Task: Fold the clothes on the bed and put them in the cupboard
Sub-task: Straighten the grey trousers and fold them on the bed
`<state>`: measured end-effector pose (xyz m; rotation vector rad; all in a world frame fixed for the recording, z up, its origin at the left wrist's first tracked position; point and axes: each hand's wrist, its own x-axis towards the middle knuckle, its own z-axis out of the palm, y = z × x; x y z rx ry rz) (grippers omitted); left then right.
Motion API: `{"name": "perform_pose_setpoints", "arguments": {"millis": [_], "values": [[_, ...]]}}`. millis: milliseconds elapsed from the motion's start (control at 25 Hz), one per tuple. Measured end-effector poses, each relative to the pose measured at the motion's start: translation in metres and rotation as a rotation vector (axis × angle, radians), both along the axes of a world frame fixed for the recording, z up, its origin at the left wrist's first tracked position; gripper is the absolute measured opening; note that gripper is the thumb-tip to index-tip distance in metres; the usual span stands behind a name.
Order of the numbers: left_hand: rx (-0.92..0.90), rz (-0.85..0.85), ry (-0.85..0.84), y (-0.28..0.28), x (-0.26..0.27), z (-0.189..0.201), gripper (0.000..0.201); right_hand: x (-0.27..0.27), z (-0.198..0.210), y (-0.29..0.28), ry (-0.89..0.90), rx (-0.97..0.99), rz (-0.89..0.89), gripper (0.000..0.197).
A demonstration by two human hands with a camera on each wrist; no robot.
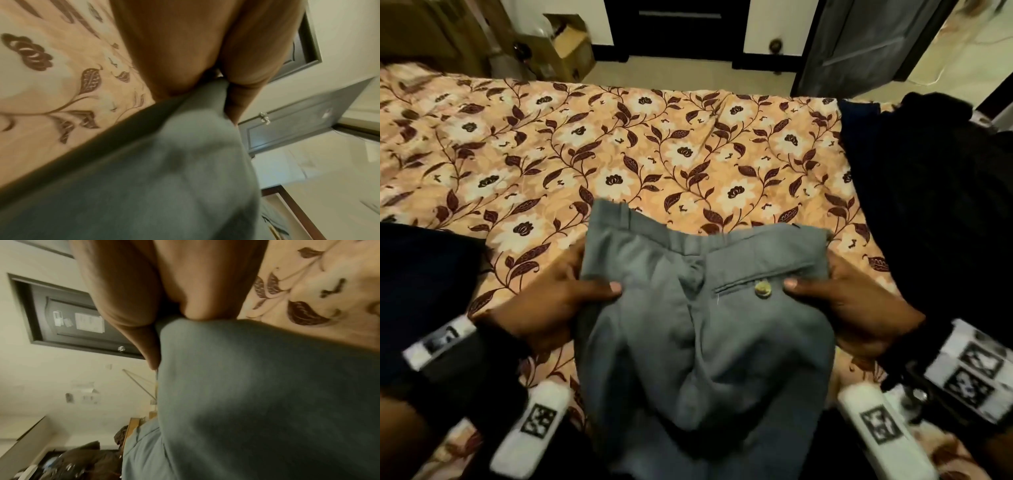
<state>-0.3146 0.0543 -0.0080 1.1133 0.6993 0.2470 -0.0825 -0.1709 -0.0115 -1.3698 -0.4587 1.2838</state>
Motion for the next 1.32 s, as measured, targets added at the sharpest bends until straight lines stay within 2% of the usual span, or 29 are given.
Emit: {"name": "perform_pose_setpoints", "arguments": {"millis": [40,120,160,200,240,280,320,360,440,480,560,640,720,840,920,1000,1080,1160,1280,1320], "values": [[0.077,-0.003,-0.003,0.016,0.019,0.025,0.079,0.017,0.026,0.02,-0.103,-0.007,0.008,0.039],[0.347,0.116,-0.113,0.079,0.061,0.058,0.065,0.071,0.073,0.08,-0.37,0.026,-0.078,0.026],[0.481,0.215,-0.162,0.133,0.081,0.05,0.058,0.105,0.092,0.11,-0.476,0.029,-0.157,0.015],[0.578,0.272,-0.139,0.181,0.096,0.044,0.064,0.134,0.109,0.132,-0.587,-0.052,-0.216,0.005],[0.645,0.32,0.028,0.21,0.105,0.031,0.076,0.156,0.113,0.147,-0.745,-0.243,-0.21,0.015],[0.657,0.362,0.232,0.219,0.109,0.012,0.08,0.165,0.105,0.159,-0.906,-0.448,-0.154,0.024],[0.659,0.321,0.428,0.205,0.103,-0.015,0.073,0.162,0.086,0.164,-1.032,-0.542,-0.045,0.029],[0.638,0.235,0.562,0.174,0.094,-0.047,0.061,0.135,0.056,0.156,-1.059,-0.597,0.056,0.029],[0.474,0.061,0.711,0.082,0.075,-0.101,0.049,0.066,-0.026,0.128,-0.828,-0.549,0.111,0.021],[0.439,0.077,0.713,0.038,0.061,-0.12,0.042,0.025,-0.067,0.109,-0.68,-0.523,0.074,0.033],[0.432,0.209,0.691,0.002,0.035,-0.154,0.03,-0.035,-0.139,0.07,-0.52,-0.498,-0.101,0.055],[0.252,0.28,0.659,-0.029,0.017,-0.149,0.031,-0.068,-0.168,0.041,-0.427,-0.512,-0.274,0.059],[0.086,0.227,0.596,-0.059,0.0,-0.133,0.023,-0.08,-0.163,0.022,-0.279,-0.578,-0.316,0.046],[0.034,0.209,0.569,-0.084,-0.014,-0.127,0.022,-0.089,-0.144,0.006,-0.158,-0.558,-0.305,0.013],[-0.035,0.242,0.524,-0.101,-0.023,-0.126,0.022,-0.094,-0.134,-0.005,-0.135,-0.524,-0.345,0.016],[-0.181,0.215,0.487,-0.12,-0.033,-0.123,0.014,-0.102,-0.129,-0.018,-0.131,-0.522,-0.346,0.025],[-0.291,0.201,0.455,-0.137,-0.043,-0.122,0.024,-0.11,-0.122,-0.029,-0.179,-0.549,-0.288,0.025],[-0.315,0.197,0.387,-0.144,-0.051,-0.111,0.03,-0.115,-0.111,-0.04,-0.185,-0.518,-0.329,0.02],[-0.377,0.235,0.149,-0.139,-0.052,-0.082,0.033,-0.109,-0.086,-0.059,-0.085,-0.244,-0.581,0.007],[-0.379,0.243,0.104,-0.138,-0.051,-0.075,0.038,-0.107,-0.077,-0.063,-0.046,-0.171,-0.569,0.006]]}}
